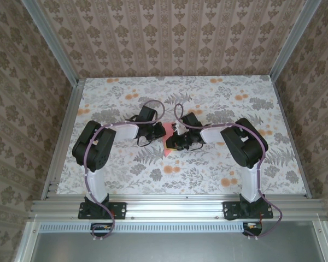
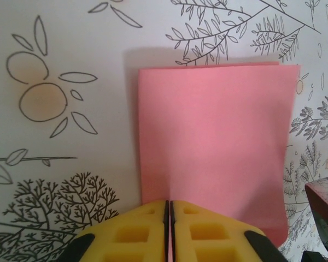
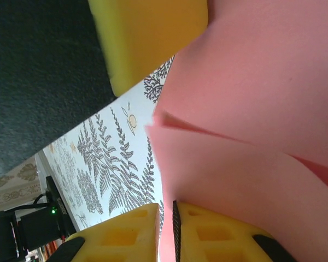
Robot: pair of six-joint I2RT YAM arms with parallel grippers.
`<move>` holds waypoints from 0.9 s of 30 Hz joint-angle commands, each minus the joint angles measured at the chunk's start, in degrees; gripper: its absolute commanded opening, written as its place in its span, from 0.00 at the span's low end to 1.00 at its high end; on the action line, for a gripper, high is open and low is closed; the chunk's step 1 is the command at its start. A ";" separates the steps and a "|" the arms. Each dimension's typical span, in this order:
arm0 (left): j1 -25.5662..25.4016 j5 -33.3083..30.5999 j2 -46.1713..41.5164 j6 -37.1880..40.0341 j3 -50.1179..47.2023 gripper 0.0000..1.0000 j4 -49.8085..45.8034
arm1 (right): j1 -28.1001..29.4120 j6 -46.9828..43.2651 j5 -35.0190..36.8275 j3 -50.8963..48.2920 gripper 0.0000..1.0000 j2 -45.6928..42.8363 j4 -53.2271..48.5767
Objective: Fold a paper plane with a square sheet of paper (pick it up from the middle)
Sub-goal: Third fold the triangle at the center of the table.
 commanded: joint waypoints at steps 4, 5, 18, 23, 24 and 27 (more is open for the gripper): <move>0.12 -5.75 -9.35 -0.48 0.37 0.24 -3.23 | 0.48 -0.11 6.62 1.33 0.11 0.73 -10.69; 0.17 -6.50 -10.93 -1.29 -0.91 0.25 -2.69 | 0.57 0.28 8.03 1.90 0.10 0.72 -12.68; -7.58 -4.36 -19.47 -10.43 -19.00 0.13 6.84 | 1.88 9.93 14.12 6.62 0.09 2.44 -18.17; -10.41 -3.65 -18.73 -14.23 -23.00 0.09 11.06 | 1.83 11.93 14.62 7.34 0.09 3.37 -18.46; -10.60 -3.61 -18.36 -14.83 -23.48 0.09 11.78 | 1.85 12.36 14.44 7.27 0.09 3.53 -18.08; -10.88 -2.52 -16.77 -16.01 -24.02 0.06 14.53 | 1.80 13.10 13.97 7.34 0.09 3.62 -17.64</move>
